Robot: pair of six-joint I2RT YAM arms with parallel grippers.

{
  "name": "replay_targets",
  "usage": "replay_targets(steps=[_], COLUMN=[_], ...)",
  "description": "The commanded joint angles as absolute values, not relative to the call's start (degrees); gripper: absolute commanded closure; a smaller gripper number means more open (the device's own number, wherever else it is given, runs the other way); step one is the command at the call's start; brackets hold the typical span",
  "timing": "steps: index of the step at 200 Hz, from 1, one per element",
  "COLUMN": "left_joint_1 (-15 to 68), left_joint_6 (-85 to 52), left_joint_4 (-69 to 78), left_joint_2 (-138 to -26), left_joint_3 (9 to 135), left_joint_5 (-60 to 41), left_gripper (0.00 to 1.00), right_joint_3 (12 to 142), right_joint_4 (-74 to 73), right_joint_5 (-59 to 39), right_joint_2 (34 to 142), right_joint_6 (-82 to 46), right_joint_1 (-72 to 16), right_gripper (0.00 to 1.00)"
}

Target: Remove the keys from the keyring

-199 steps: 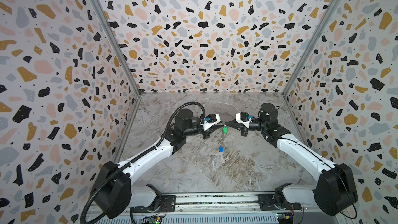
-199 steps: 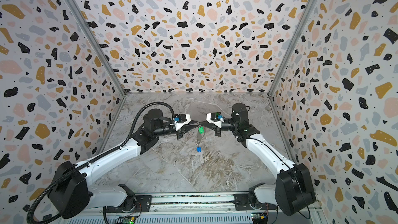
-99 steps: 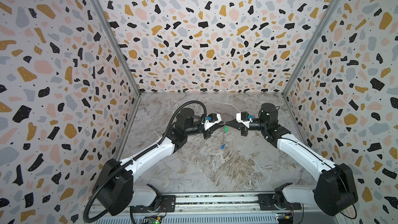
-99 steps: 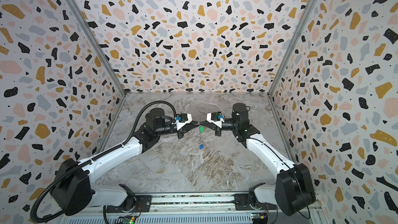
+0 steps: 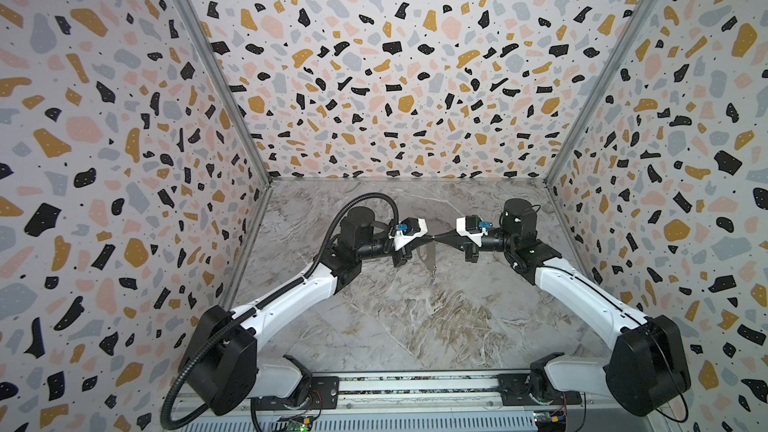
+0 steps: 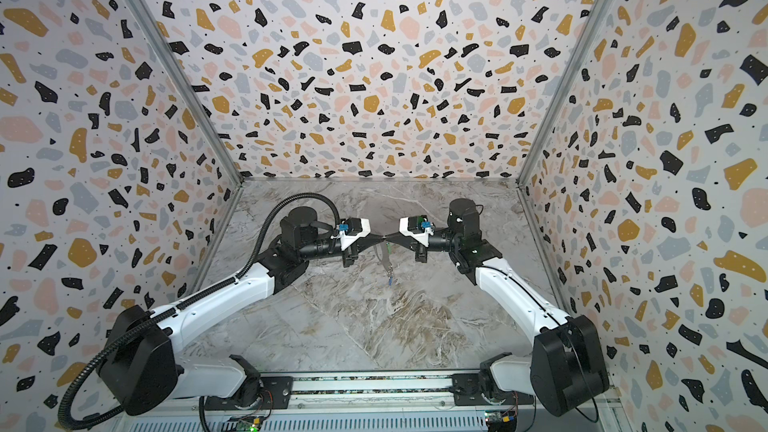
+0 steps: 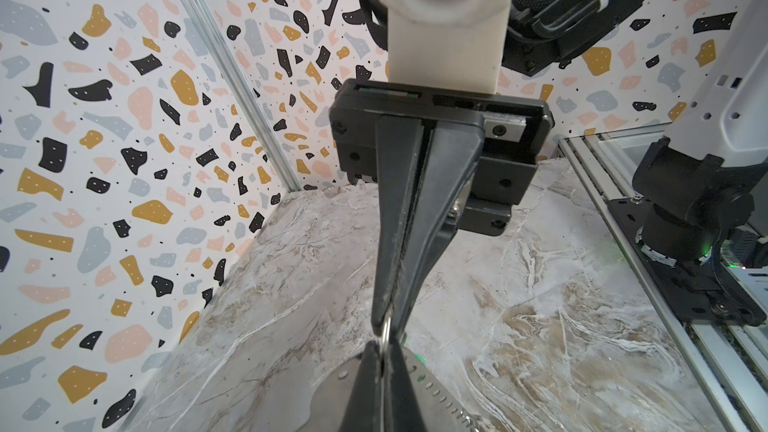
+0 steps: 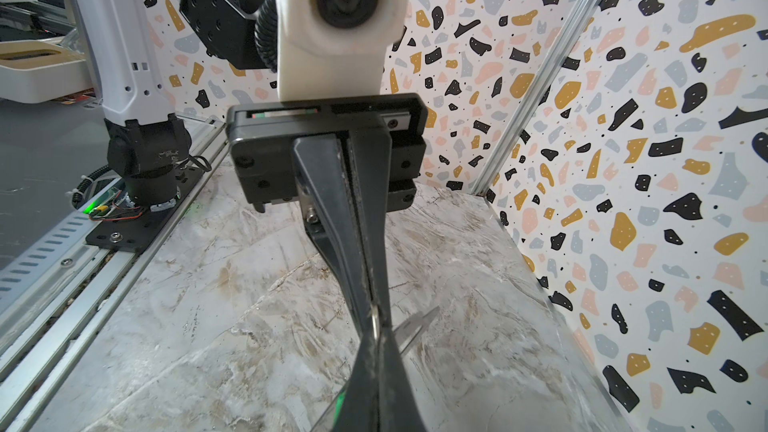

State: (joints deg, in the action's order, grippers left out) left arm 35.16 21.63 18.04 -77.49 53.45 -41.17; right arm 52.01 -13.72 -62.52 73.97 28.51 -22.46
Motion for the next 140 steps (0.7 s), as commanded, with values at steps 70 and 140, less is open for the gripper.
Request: replay_targets(steps=[70,140], left_joint_1=[35.3,35.5], left_joint_6=[24.3,20.1], left_joint_4=[3.8,2.2], left_joint_2=[-79.7,-81.8], left_joint_3=[63.7,66.7], left_joint_5=[-40.4,-38.3], left_gripper=[1.00,1.00], right_joint_3=[47.5,43.2], right_joint_4=[-13.5,-16.7], right_joint_5=[-49.0,-46.8], right_joint_2=[66.7,66.0], right_joint_6=[31.3,28.3], right_joint_1=[-18.2,-22.6], right_gripper=[0.61,0.71])
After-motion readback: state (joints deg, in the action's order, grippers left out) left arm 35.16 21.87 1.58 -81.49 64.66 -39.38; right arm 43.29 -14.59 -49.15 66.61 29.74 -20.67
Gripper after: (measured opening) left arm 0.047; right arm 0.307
